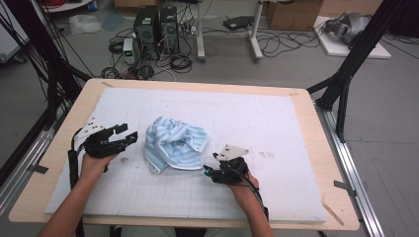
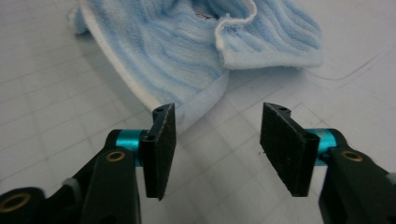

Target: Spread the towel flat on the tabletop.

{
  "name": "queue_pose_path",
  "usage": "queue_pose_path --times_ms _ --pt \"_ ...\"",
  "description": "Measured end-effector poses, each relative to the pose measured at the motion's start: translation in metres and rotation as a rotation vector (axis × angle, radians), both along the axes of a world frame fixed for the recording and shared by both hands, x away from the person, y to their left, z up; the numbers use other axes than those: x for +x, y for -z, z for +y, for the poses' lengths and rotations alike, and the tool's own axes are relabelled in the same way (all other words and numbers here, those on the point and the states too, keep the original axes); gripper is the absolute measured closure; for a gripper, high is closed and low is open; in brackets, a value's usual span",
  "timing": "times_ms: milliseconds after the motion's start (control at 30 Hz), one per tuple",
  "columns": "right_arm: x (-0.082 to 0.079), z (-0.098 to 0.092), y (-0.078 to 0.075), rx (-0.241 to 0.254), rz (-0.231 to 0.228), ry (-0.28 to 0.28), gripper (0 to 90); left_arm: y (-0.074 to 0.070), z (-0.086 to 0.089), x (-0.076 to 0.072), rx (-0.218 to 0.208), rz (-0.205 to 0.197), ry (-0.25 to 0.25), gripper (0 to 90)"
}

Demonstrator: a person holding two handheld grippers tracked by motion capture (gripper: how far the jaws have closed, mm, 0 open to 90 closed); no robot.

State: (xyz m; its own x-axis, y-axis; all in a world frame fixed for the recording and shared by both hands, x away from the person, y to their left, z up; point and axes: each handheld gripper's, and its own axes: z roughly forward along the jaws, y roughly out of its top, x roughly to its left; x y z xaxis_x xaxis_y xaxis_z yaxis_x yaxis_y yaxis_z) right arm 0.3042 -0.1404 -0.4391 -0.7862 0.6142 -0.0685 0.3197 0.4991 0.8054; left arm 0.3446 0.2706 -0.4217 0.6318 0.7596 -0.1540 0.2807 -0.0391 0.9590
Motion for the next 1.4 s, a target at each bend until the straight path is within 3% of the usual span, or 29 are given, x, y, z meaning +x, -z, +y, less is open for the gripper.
queue_pose_path --times_ms 67,100,200,433,567,600,633,667,700,733,767,833,900,967,1000,1067,1133,1200,1300,1400 --pt "0.004 0.005 0.002 -0.009 0.000 0.023 52.7 -0.004 -0.002 -0.001 -0.007 -0.003 0.013 38.5" --pt "0.005 0.006 0.003 -0.012 0.000 0.034 52.5 -0.009 -0.006 -0.002 -0.027 -0.003 0.033 38.1" --pt "0.006 0.004 0.004 -0.001 0.012 0.045 50.4 -0.015 -0.013 -0.004 -0.034 -0.002 0.057 36.5" --pt "0.007 -0.001 0.002 0.044 0.025 0.076 48.1 -0.037 -0.057 0.001 0.019 0.008 0.154 34.7" --pt "0.009 0.006 0.002 0.081 0.044 0.084 53.3 -0.048 -0.089 0.015 0.100 0.027 0.180 34.0" --pt "0.009 0.010 0.002 0.094 0.047 0.066 54.1 -0.048 -0.096 0.019 0.120 0.032 0.185 34.0" --pt "0.009 0.022 0.004 0.104 0.088 0.021 57.7 -0.047 -0.105 0.025 0.138 0.041 0.187 34.0" --pt "0.009 0.022 0.004 0.104 0.088 0.021 57.7 -0.045 -0.110 0.028 0.149 0.054 0.185 34.0" --pt "0.010 0.026 0.006 0.092 0.098 0.009 59.4 -0.043 -0.115 0.032 0.168 0.066 0.185 34.0" --pt "0.009 0.036 0.012 0.019 0.129 -0.009 67.4 -0.039 -0.119 0.035 0.192 0.080 0.180 34.0" --pt "0.007 0.037 0.011 0.000 0.102 -0.015 77.9 -0.037 -0.123 0.038 0.215 0.093 0.180 34.0" --pt "0.006 0.037 0.010 -0.002 0.114 -0.034 81.6 -0.031 -0.128 0.042 0.242 0.104 0.169 33.9" --pt "0.002 0.033 0.007 -0.007 0.146 -0.079 84.9 -0.028 -0.131 0.043 0.270 0.113 0.164 34.1" --pt "-0.001 0.032 0.006 -0.014 0.150 -0.097 85.0 -0.024 -0.133 0.043 0.303 0.132 0.167 36.1" --pt "-0.004 0.029 0.005 -0.029 0.149 -0.123 85.1 -0.025 -0.133 0.042 0.320 0.133 0.167 41.4" --pt "-0.011 0.024 0.004 -0.041 0.155 -0.149 85.1 -0.026 -0.132 0.039 0.359 0.101 0.155 60.4" --pt "-0.018 0.017 0.003 -0.054 0.154 -0.142 85.1 -0.025 -0.128 0.032 0.365 0.057 0.125 78.9" --pt "-0.027 0.006 0.002 -0.063 0.160 -0.146 85.1 -0.023 -0.121 0.029 0.362 0.068 0.097 83.8" --pt "-0.037 -0.002 0.002 -0.058 0.165 -0.160 84.9 -0.019 -0.104 0.021 0.328 0.105 0.084 84.0" --pt "-0.046 -0.012 0.000 -0.031 0.149 -0.158 77.4 -0.018 -0.089 0.013 0.325 0.114 0.076 84.1"
